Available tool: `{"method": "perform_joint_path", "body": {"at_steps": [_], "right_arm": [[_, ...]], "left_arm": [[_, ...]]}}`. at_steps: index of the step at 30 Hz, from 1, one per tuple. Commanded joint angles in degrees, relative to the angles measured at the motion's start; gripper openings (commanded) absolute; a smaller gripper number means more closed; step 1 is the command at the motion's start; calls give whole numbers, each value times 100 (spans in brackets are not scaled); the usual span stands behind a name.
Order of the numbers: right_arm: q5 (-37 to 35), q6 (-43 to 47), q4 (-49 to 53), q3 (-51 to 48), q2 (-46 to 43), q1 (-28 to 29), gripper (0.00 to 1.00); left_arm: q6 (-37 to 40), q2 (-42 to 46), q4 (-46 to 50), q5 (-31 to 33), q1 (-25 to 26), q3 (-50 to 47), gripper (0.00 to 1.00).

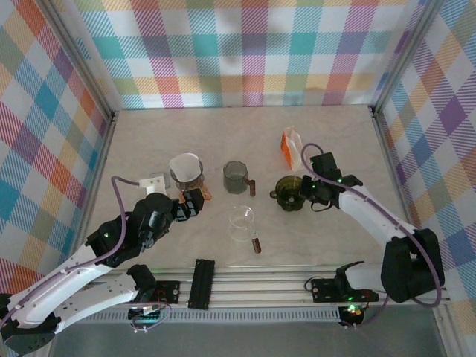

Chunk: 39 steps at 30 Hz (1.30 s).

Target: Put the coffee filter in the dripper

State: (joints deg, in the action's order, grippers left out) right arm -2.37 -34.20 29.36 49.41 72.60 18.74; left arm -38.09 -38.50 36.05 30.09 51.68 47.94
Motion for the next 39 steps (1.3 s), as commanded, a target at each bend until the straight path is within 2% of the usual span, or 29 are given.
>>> {"method": "perform_joint_path", "body": {"at_steps": [1,5,8,12,17,26,39], "right_arm": [[361,520,418,561,-530,-29,0],[1103,704,795,1010,-694,61,0],[1492,770,1098,1374,-565,481,0],[1725,754,1446,1830,-153,1280,0],[1815,652,1446,2027,121,1841,0],[1857,582,1230,2075,527,2210,0],[1530,748,1254,2293,953,2406,0]], "left_arm": [[101,153,194,395,53,68,100],[73,320,257,509,53,43,100],[4,405,305,540,56,12,100],[-65,488,361,542,53,-39,100],[-113,578,394,535,53,-94,100],[-147,614,376,551,53,-197,100],[-215,694,429,586,53,-298,100]]}}
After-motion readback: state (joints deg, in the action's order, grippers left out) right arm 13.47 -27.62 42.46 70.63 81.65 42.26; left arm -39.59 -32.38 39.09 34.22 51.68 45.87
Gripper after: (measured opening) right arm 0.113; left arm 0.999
